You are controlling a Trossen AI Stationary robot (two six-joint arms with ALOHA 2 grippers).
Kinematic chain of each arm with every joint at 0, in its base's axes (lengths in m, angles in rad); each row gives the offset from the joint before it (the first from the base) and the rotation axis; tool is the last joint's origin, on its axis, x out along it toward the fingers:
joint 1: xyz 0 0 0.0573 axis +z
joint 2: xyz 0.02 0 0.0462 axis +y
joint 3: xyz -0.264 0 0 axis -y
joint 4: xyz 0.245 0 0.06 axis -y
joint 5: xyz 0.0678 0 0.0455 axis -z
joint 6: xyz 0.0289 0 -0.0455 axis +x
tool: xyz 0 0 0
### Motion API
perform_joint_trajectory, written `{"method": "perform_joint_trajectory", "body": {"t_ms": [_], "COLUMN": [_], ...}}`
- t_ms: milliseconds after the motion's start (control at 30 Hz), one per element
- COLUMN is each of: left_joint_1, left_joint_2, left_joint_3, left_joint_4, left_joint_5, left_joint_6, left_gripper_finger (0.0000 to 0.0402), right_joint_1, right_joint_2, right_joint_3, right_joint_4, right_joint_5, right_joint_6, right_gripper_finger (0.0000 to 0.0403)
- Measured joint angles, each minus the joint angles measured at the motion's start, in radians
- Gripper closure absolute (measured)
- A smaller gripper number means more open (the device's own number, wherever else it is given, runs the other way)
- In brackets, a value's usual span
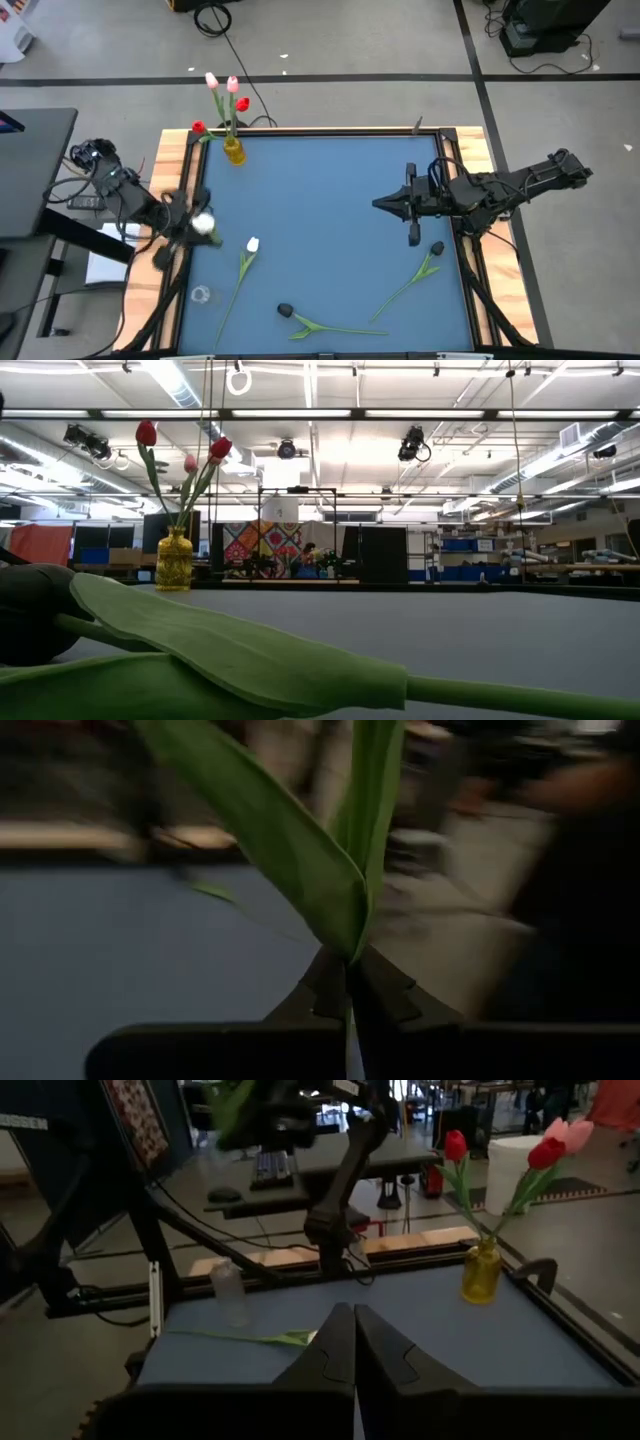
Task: Sort flowers into vase by color
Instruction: Put the top white flower into the transparent vase
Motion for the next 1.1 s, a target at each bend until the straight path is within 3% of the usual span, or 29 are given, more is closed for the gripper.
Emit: {"method": "perform_joint_trajectory", "body": {"t_ms": [133,233,467,633,867,1100], "left_joint_1": [-0.088,-0.143,-0.231,-0.246,-0.246,-0.264], "left_joint_2": [0.030,0.035,0.084,0.090,0.088,0.082], "left_joint_3": [0.007,0.072,0.270,0.213,0.116,0.139], "left_joint_4": [0.005,-0.014,-0.296,-0.346,-0.285,-0.271], "left_joint_5": [0.126,0.128,0.074,0.061,0.035,0.029], "left_joint_6": [-0.097,-0.113,-0.138,-0.130,-0.117,-0.115], "left_gripper_finger": [0.0395,0.0395,0.0395,0.0395,0.0395,0.0395], "right_joint_1": [-0.007,-0.016,-0.035,-0.035,-0.035,-0.035], "right_joint_2": [-0.002,-0.002,-0.002,-0.002,-0.002,-0.002], "right_joint_3": [-0.007,-0.007,-0.007,-0.007,-0.007,-0.007], "right_joint_4": [0.012,0.012,0.012,0.011,0.029,0.058], "right_joint_5": [0.000,-0.001,-0.024,-0.027,-0.001,0.019], "right_joint_6": [0.021,0.046,0.119,0.172,0.185,0.175], "right_gripper_finger": [0.0399,0.0399,0.0398,0.0397,0.0397,0.0396]}}
